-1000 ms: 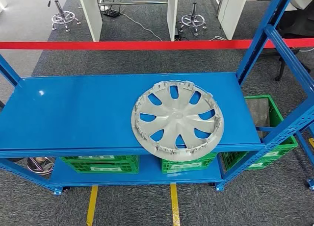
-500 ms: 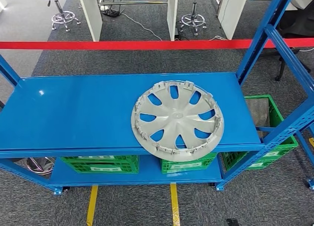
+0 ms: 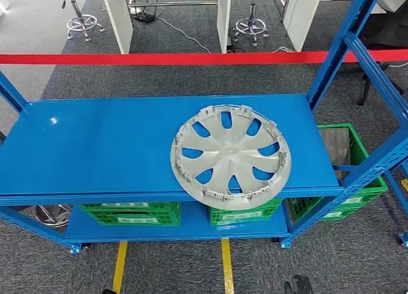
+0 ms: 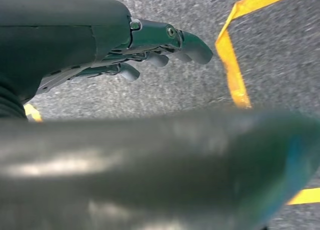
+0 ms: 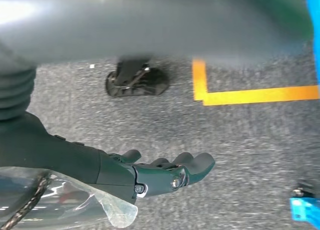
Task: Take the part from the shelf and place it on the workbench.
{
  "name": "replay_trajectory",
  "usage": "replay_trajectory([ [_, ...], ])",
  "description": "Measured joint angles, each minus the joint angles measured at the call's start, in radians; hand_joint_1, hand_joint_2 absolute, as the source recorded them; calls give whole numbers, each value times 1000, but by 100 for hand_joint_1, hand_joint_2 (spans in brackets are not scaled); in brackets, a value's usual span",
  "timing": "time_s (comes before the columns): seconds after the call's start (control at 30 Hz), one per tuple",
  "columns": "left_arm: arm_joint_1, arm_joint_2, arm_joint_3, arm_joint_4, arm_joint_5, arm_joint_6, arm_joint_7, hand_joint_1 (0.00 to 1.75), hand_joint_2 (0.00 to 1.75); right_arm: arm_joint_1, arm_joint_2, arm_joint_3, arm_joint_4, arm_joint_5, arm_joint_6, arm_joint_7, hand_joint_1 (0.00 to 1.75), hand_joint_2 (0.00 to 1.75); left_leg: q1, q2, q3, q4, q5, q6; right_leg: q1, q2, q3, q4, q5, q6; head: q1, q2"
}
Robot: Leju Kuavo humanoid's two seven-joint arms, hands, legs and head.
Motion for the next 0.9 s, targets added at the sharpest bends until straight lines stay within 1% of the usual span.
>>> replay_trajectory([
  [0.07, -11, -3, -4, 10, 7, 0, -25, 0, 0, -14, 13, -36, 6, 47, 17, -34, 0, 0, 0, 0, 0, 0, 0, 0, 0, 0, 0, 0, 0, 0, 0, 0],
  [0.13, -23, -7, -11, 18, 10, -1, -45, 0, 0, -27, 27, -52, 8, 95, 44, -73, 0, 0, 0, 0, 0, 0, 0, 0, 0, 0, 1, 0, 0, 0, 0, 0],
  [0.23, -40, -12, -23, 26, 8, -4, -59, 0, 0, -44, 50, -43, 0, 154, 98, -129, 0, 0, 0, 0, 0, 0, 0, 0, 0, 0, 2, 0, 0, 0, 0, 0],
  [0.3, -49, -14, -30, 30, 2, -5, -60, 0, 0, -47, 66, -13, -22, 173, 135, -155, 0, 0, 0, 0, 1, 0, 0, 0, 0, 0, 3, 0, 0, 0, 0, 0],
  [0.4, -55, -15, -37, 33, -7, -5, -60, 0, 0, -40, 80, 53, -67, 170, 174, -170, 0, 0, 0, 0, 1, 0, 0, 0, 0, 0, 6, 0, 0, 0, 0, 0],
  [0.53, -61, -15, -42, 37, -15, -6, -57, 0, 0, -24, 81, 158, -137, 117, 196, -169, 0, 0, 0, 0, 1, 0, 0, 0, 0, 0, 11, 0, 0, 0, 0, 0],
  [0.7, -69, -15, -49, 37, -27, -7, -54, 0, 0, -8, 74, 299, -228, 32, 194, -154, 0, 0, 0, 0, 1, 0, 0, 0, 0, 0, 5, 0, 0, 0, 0, 0],
  [0.9, -83, -16, -59, 37, -47, -7, -50, 0, 0, 6, 44, 483, -351, -71, 168, -136, 0, 0, 0, 0, 2, 0, 0, 0, 0, 0, 3, 0, 0, 0, 0, 0],
])
